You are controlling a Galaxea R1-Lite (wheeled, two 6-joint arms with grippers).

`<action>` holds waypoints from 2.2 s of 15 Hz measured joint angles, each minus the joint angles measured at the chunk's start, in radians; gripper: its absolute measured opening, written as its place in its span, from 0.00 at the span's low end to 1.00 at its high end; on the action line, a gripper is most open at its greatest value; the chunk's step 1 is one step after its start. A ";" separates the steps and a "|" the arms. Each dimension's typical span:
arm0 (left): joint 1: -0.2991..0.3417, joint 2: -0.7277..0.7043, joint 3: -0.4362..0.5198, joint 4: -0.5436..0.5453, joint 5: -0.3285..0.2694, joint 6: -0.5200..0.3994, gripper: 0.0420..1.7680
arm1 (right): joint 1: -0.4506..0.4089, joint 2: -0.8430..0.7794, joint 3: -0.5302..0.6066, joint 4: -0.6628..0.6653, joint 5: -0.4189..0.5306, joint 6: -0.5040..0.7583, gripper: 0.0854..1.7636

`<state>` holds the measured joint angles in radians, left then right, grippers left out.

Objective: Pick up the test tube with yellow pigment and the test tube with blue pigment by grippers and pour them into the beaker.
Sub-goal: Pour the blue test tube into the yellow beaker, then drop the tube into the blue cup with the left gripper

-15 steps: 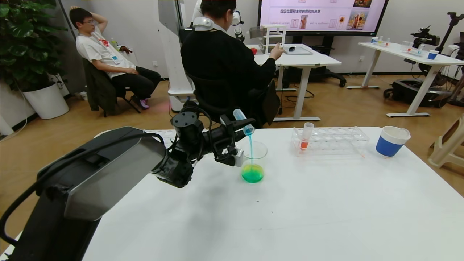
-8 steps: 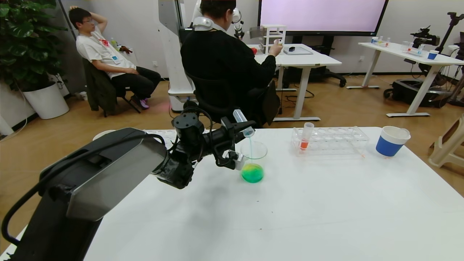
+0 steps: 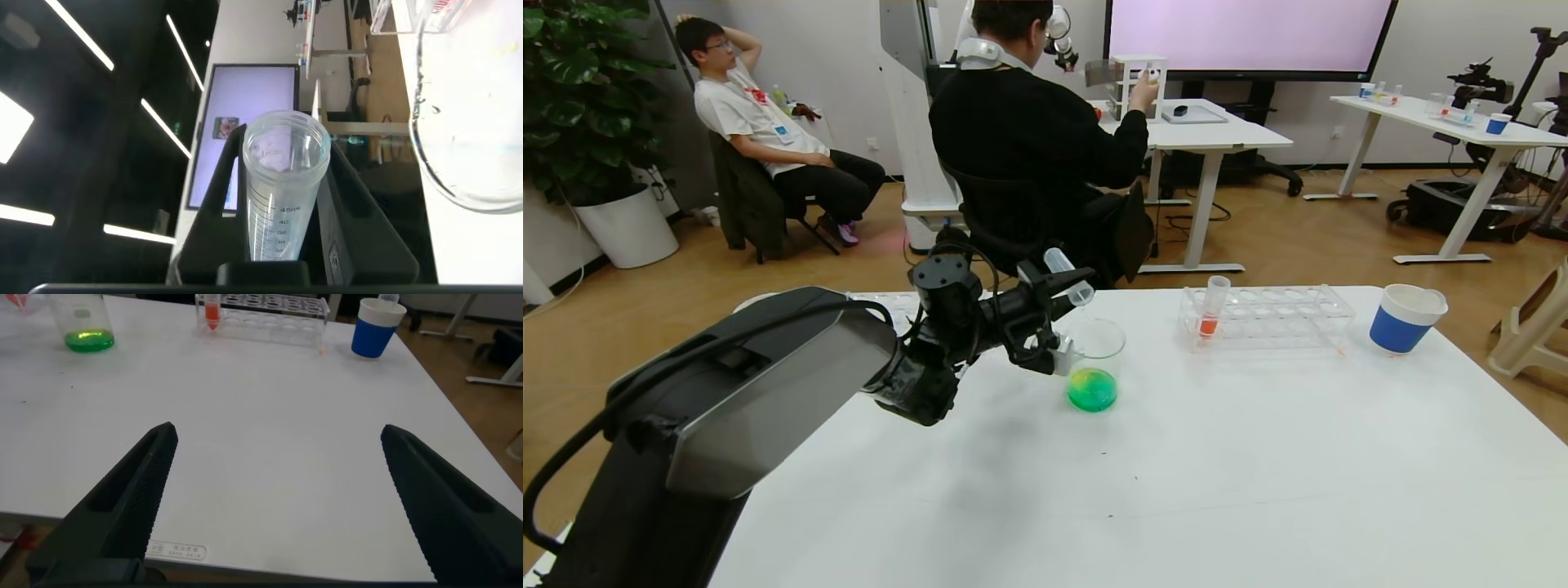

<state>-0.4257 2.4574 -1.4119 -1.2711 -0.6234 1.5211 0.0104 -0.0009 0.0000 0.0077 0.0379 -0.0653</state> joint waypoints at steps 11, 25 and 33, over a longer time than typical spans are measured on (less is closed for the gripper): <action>-0.104 -0.151 -0.029 -0.021 0.763 -0.878 0.26 | 0.000 0.000 0.000 0.000 0.000 0.000 0.98; -0.150 -0.329 -0.086 0.613 1.382 -1.621 0.26 | 0.000 0.000 0.000 0.000 0.000 0.000 0.98; 0.170 -0.458 0.163 0.544 1.204 -1.617 0.26 | 0.000 0.000 0.000 0.000 0.000 0.000 0.98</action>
<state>-0.2560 1.9994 -1.2494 -0.7268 0.5802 -0.0957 0.0104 -0.0009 0.0000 0.0077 0.0379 -0.0653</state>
